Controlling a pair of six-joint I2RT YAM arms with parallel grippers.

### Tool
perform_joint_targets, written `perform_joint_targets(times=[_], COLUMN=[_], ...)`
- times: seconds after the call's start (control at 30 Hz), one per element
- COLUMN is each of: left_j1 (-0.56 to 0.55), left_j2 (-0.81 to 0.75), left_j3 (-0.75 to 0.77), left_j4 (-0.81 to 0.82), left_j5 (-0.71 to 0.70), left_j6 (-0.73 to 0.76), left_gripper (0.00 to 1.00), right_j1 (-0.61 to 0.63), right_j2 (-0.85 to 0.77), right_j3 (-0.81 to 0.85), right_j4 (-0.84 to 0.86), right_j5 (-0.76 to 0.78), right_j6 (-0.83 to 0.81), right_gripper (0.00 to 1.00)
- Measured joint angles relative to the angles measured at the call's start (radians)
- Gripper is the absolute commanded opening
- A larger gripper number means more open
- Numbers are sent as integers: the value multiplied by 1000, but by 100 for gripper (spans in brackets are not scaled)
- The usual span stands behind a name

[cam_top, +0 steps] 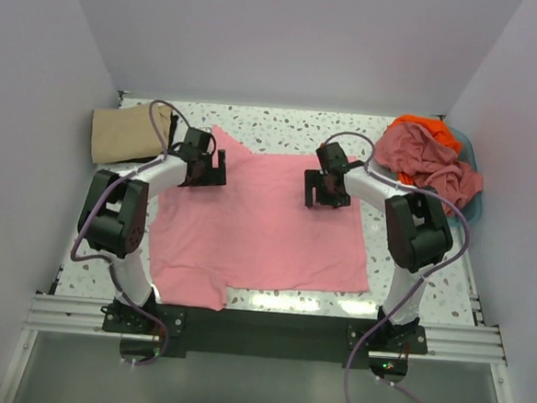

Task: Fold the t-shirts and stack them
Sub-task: Flatten the tshirt out

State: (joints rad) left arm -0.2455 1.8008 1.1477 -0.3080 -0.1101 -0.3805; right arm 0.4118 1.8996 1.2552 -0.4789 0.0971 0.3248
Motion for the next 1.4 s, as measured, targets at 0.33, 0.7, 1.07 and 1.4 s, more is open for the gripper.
perform_joint_targets(times=[0.33, 0.7, 1.07, 1.4], left_j1=[3, 3, 3, 3], left_j2=[83, 248, 449, 573], left_j3=[29, 239, 534, 764], left_j4=[38, 83, 80, 28], left_j5=[9, 26, 76, 139], left_j6=[6, 7, 47, 62], left_gripper=[100, 100, 100, 100], right_j1=[-42, -129, -170, -206], right_j2=[40, 104, 238, 331], right_j3=[47, 142, 354, 520], right_j4=[-6, -34, -124, -195], right_j5=[15, 9, 18, 15], right_j6=[10, 19, 16, 15], right_gripper=[81, 81, 81, 82])
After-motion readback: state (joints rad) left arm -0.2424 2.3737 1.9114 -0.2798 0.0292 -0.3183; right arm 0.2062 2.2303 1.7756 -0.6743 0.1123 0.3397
